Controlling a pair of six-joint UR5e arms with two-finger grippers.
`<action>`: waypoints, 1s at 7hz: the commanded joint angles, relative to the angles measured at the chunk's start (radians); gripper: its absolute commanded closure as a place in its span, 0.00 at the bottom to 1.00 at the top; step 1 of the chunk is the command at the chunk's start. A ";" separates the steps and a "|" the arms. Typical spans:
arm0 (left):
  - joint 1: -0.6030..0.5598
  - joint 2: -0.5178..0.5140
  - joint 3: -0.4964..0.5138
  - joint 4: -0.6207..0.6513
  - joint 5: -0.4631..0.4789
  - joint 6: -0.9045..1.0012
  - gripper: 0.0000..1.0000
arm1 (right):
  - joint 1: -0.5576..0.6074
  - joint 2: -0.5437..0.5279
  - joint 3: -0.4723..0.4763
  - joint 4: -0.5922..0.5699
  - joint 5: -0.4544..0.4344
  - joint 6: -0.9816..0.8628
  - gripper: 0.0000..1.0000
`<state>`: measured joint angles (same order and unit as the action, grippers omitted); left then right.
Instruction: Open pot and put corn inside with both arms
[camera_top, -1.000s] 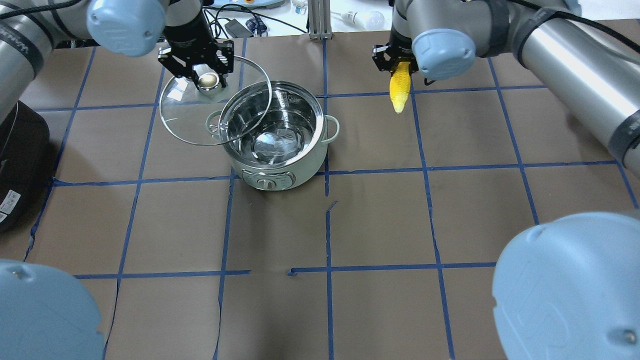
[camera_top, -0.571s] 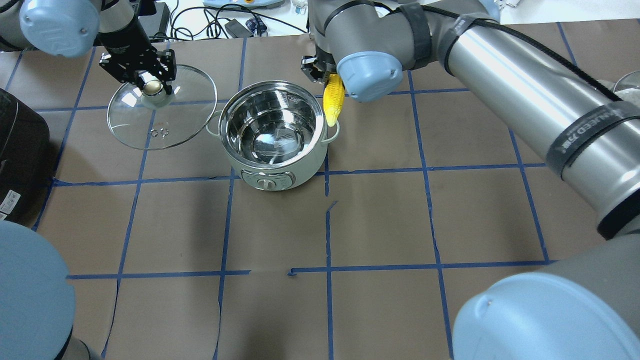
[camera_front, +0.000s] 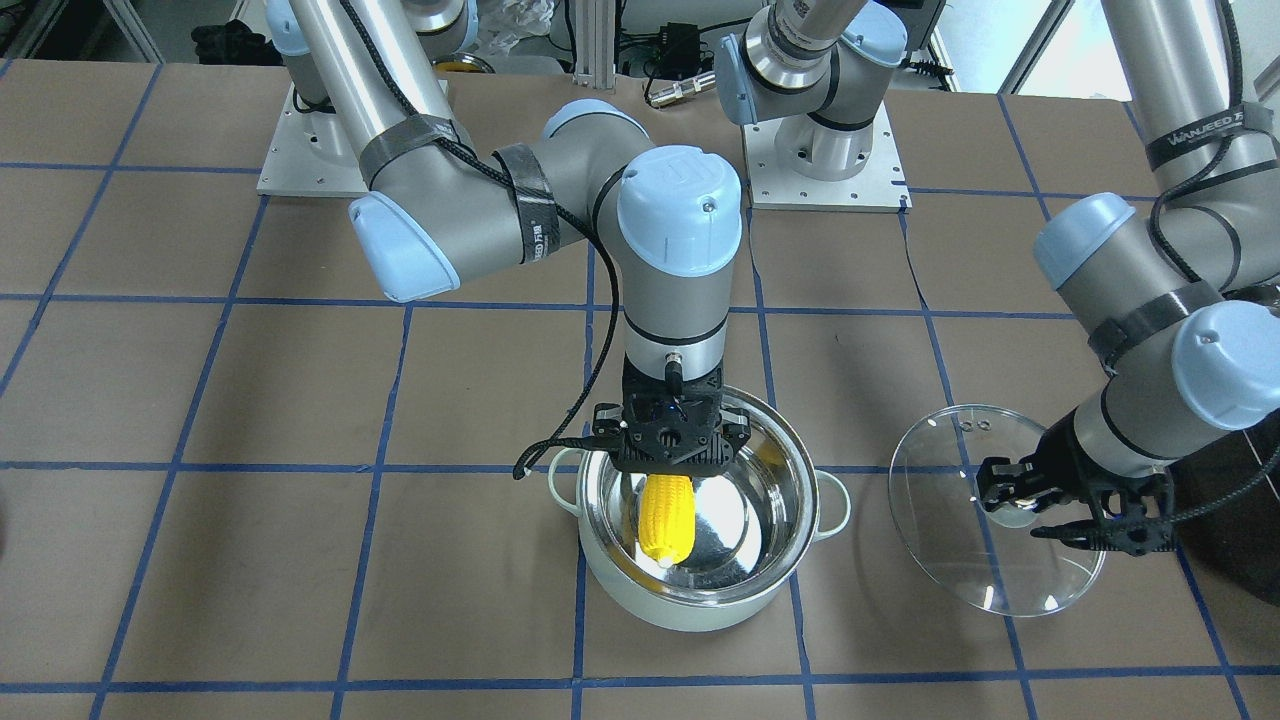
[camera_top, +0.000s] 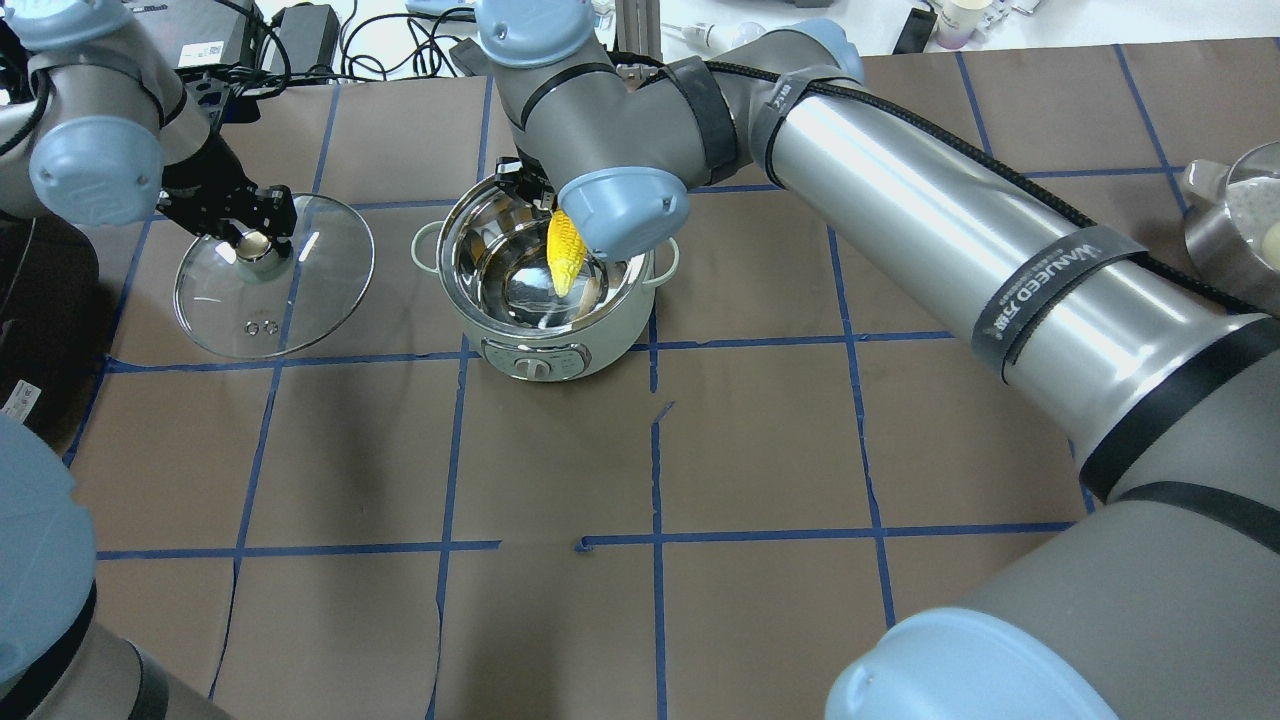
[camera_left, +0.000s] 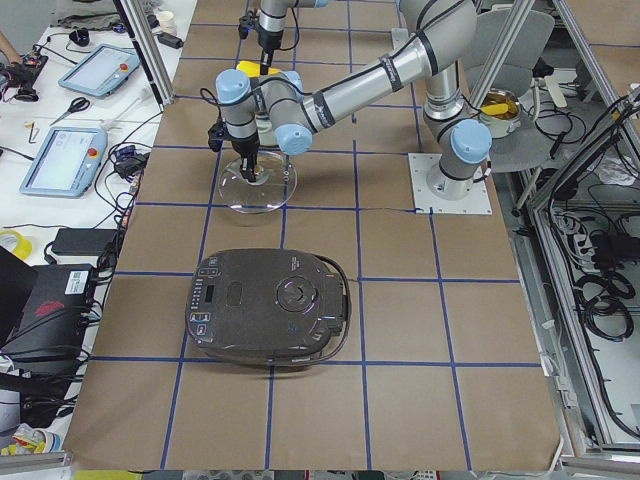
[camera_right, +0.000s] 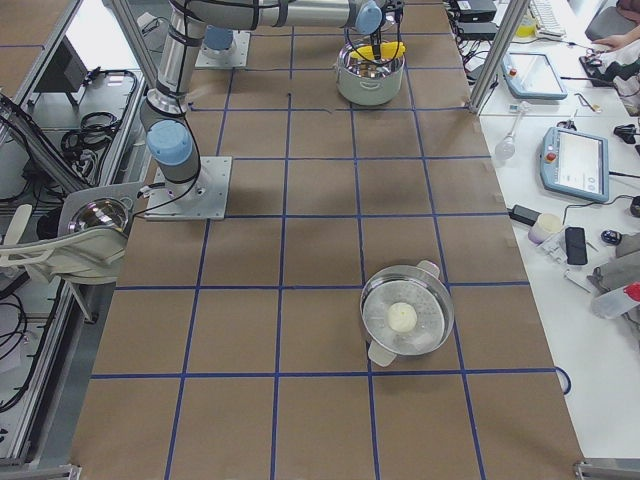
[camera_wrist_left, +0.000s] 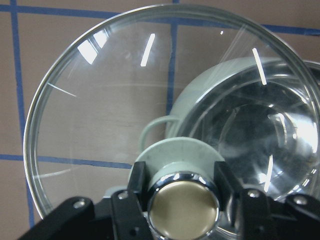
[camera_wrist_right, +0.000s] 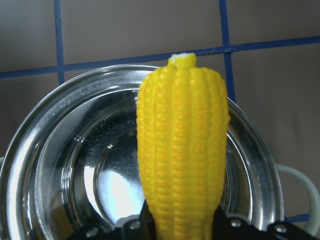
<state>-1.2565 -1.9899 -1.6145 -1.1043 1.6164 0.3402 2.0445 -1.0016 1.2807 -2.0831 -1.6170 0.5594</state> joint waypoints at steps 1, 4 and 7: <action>0.044 0.005 -0.146 0.151 -0.012 0.008 1.00 | 0.008 0.009 0.006 -0.011 0.008 0.028 0.06; 0.068 0.013 -0.220 0.205 -0.009 0.011 1.00 | 0.006 0.017 0.015 -0.003 0.023 0.034 0.00; 0.066 0.016 -0.211 0.198 -0.003 0.016 0.00 | -0.141 -0.059 0.023 0.085 0.014 -0.033 0.00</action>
<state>-1.1894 -1.9759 -1.8302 -0.9027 1.6103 0.3540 1.9945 -1.0194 1.3019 -2.0538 -1.6038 0.5651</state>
